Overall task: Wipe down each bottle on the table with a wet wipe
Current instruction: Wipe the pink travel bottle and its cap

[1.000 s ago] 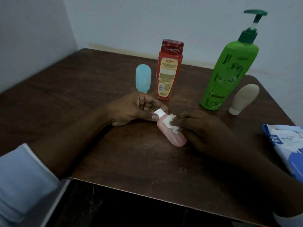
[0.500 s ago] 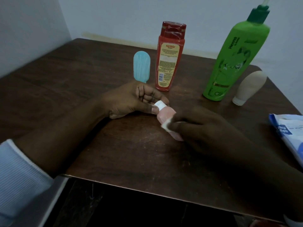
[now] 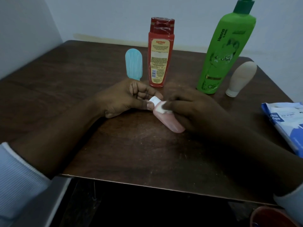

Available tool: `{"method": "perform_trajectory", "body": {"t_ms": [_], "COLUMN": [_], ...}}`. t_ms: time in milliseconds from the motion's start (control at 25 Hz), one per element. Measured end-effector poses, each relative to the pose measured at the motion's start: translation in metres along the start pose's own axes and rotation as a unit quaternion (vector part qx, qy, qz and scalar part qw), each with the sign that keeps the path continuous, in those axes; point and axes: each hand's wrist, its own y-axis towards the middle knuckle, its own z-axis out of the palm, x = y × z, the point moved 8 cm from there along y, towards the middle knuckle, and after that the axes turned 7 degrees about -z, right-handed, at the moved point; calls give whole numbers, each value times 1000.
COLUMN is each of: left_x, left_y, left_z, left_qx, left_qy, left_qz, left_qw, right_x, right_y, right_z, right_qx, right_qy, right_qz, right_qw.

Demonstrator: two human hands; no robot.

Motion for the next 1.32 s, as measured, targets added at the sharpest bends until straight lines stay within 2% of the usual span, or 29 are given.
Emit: {"method": "perform_trajectory", "body": {"t_ms": [80,160,200,320,360,520,640,720,840,1040,1200,1320], "left_x": [1,2,1,1,1,4,2,3,2,2,1,0], "left_y": [0,-1,-1,0,0,-1,0,-1,-1,1,1,1], "left_z": [0,-1,-1,0,0,-2,-1,-1,-1,1,-1,1], "left_qx": [-3,-6,-3,3,2,5,9,8,17,22,24,16], "left_qy": [9,9,6,5,7,-1,-9,-3,-13,-3,-5,-14], "left_qz": [-4,-3,-3,-10,-9,-4,-6,-6,4,3,5,-3], "left_qw": [1000,1000,1000,1000,1000,1000,1000,1000,1000,1000,1000,1000], "right_x": [6,32,30,-1,-5,21,-12,-17,7,-20,8,-8], "right_y": [-14,-13,-7,1,-7,-5,1,-18,-8,-17,-8,-8], "right_z": [-2,11,16,1,-2,15,3,-2,8,-4,4,-7], "right_qx": [23,71,76,6,5,59,-7,2,18,8,25,8], "right_qy": [-16,-36,-34,-25,-25,-20,-2,13,23,14,41,34], "right_qz": [-5,-73,-80,-6,6,-63,31,64,-8,76,-8,30], "right_qw": [1000,994,993,1000,1000,996,999,998,1000,997,999,999]}}
